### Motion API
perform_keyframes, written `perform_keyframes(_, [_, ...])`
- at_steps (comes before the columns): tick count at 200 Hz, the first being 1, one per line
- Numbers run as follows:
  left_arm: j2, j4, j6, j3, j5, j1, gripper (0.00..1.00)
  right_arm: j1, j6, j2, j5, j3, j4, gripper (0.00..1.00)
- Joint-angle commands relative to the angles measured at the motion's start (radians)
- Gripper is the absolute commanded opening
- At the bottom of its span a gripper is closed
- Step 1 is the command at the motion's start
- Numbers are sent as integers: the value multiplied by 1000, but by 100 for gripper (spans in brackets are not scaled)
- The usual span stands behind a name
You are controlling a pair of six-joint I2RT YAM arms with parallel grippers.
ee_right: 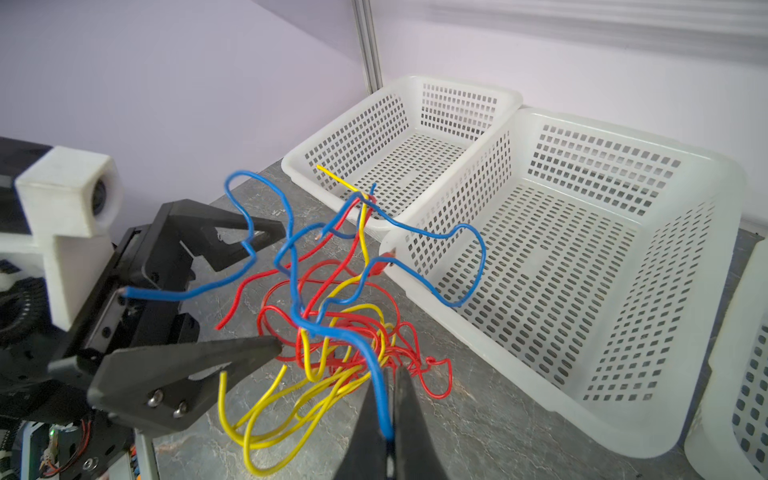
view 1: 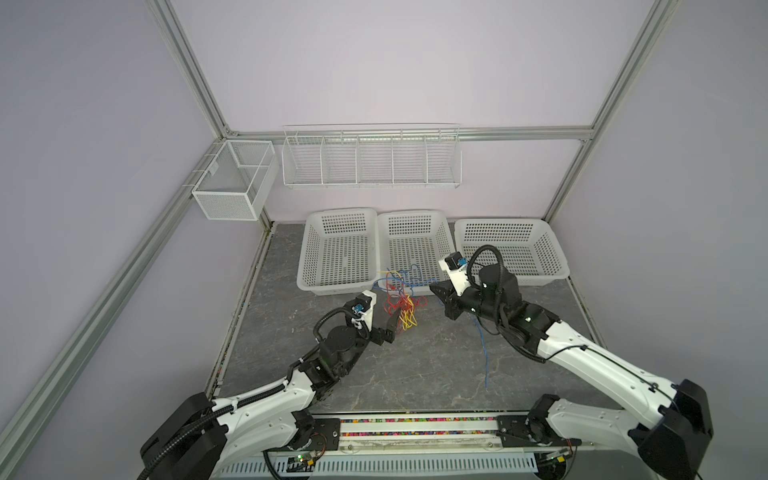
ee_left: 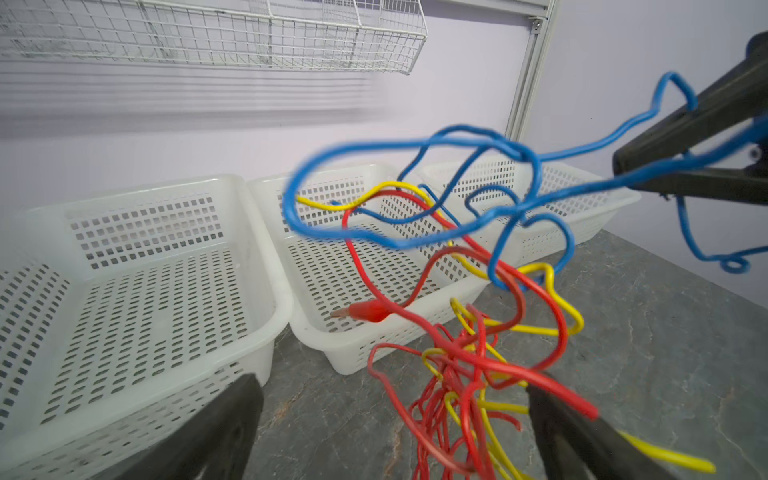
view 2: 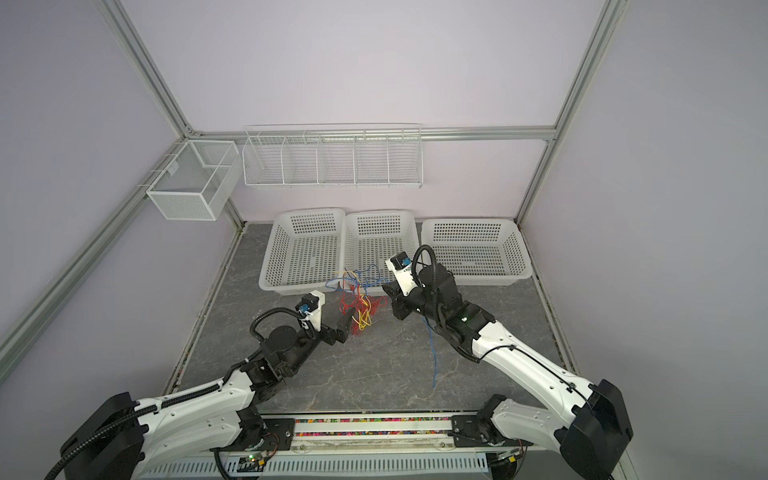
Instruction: Untangle the cables
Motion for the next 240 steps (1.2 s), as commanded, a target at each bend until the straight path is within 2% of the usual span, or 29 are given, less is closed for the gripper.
perform_keyframes(1, [9, 69, 50, 36, -54, -4, 100, 12, 3, 4, -29, 24, -3, 6])
perform_keyframes(38, [40, 85, 41, 67, -24, -5, 99, 23, -2, 21, -42, 29, -20, 6])
perform_keyframes(85, [163, 185, 15, 76, 16, -24, 100, 60, 19, 46, -66, 36, 7, 6])
perform_keyframes(101, [195, 222, 2, 77, 1, -28, 99, 76, 18, 54, -70, 43, 7, 6])
perform_keyframes(135, [224, 294, 7, 67, -71, -28, 90, 91, 16, 64, -76, 49, 2, 6])
perform_keyframes(150, [221, 305, 14, 64, -80, -28, 80, 95, 20, 67, -72, 47, 1, 6])
perform_keyframes(174, [210, 288, 18, 62, -90, -28, 55, 96, 29, 68, -59, 44, 1, 6])
perform_keyframes(230, [170, 182, 5, 66, -98, -28, 0, 96, 44, 71, 105, 55, -50, 6])
perform_keyframes(240, [155, 159, -3, 65, -118, -28, 0, 96, 41, 74, 154, 61, -76, 6])
